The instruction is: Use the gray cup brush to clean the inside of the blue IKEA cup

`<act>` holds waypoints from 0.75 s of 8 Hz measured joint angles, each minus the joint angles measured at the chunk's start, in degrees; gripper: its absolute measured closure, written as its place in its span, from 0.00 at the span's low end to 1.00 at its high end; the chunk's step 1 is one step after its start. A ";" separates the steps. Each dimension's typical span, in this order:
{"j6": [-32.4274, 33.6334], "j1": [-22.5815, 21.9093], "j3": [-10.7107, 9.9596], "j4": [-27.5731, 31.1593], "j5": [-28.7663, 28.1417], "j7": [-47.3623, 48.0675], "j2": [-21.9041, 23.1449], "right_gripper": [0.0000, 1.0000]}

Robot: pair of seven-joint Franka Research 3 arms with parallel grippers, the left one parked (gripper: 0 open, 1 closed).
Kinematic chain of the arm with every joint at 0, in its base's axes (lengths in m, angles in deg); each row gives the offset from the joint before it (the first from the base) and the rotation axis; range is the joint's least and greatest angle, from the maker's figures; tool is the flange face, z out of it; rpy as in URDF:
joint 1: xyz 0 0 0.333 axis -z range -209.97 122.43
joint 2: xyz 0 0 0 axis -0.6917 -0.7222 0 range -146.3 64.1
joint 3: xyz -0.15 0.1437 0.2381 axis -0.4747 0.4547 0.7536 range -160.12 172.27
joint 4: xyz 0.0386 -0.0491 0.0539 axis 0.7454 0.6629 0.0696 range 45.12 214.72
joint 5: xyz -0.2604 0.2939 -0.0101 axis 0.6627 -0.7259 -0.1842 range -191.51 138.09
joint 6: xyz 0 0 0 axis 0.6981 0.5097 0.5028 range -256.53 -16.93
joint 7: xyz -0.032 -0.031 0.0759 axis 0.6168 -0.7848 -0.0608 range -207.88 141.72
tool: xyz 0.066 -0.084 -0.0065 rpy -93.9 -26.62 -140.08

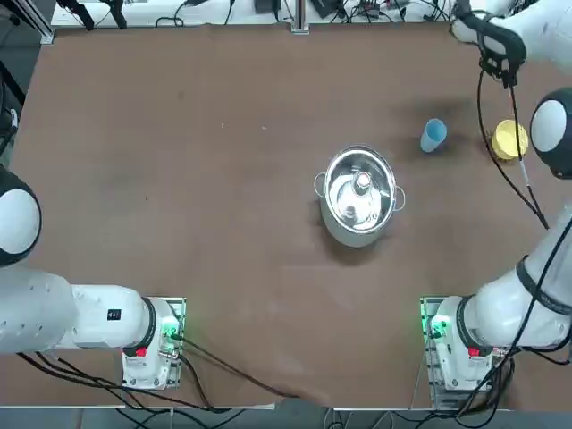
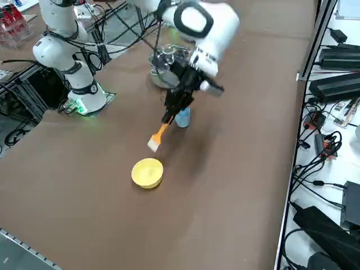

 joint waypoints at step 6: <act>-11.30 4.99 -0.04 8.60 3.27 4.27 -0.63 0.95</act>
